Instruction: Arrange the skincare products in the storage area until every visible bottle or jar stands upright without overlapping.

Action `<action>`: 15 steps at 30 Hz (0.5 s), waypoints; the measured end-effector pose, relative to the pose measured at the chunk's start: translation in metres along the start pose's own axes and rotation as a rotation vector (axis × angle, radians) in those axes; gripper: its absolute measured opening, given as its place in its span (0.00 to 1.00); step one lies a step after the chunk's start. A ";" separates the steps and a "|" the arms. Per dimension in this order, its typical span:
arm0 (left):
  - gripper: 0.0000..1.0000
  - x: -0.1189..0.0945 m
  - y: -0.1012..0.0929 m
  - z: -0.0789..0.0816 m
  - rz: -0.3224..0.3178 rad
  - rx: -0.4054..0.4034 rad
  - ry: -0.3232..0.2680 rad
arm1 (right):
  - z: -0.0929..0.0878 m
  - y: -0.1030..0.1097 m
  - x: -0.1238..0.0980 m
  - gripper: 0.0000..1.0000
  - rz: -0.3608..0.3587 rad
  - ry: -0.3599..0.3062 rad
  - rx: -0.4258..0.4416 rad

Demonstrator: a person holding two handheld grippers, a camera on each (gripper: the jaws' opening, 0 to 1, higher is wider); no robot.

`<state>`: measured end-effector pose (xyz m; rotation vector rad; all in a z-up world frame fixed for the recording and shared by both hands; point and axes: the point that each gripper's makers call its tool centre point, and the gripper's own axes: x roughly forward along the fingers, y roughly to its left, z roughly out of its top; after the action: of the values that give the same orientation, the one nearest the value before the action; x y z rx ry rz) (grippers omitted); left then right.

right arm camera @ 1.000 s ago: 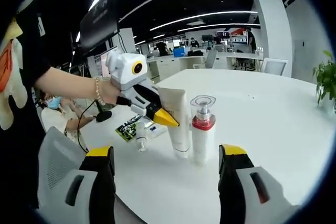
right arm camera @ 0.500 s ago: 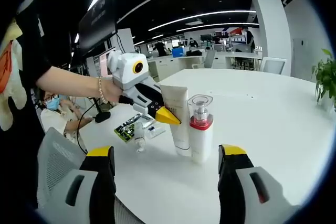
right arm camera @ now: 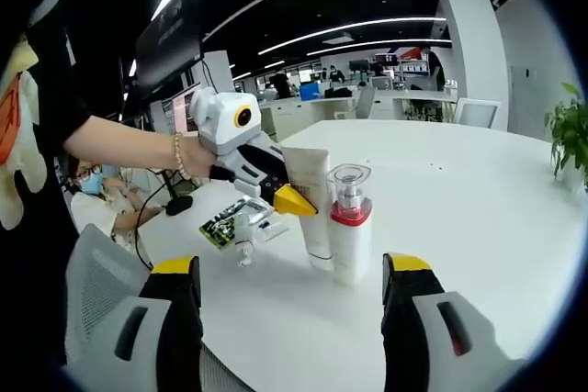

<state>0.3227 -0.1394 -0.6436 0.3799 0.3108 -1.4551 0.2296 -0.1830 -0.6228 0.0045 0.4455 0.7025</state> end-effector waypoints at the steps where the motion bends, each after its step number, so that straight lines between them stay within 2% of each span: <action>1: 0.11 0.000 0.000 0.000 0.000 -0.005 0.002 | 0.000 0.000 0.000 0.81 0.000 0.001 0.000; 4: 0.18 0.001 -0.001 -0.003 0.013 -0.013 0.031 | 0.000 0.001 0.000 0.81 0.001 0.001 0.002; 11: 0.29 -0.006 0.000 -0.004 0.038 -0.037 0.039 | 0.003 0.002 0.000 0.81 0.001 -0.005 0.001; 15: 0.43 -0.012 -0.003 -0.003 0.062 -0.067 0.057 | 0.003 0.004 0.000 0.80 0.004 -0.006 0.002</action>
<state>0.3190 -0.1271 -0.6416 0.3736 0.3892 -1.3712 0.2285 -0.1798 -0.6198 0.0094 0.4405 0.7061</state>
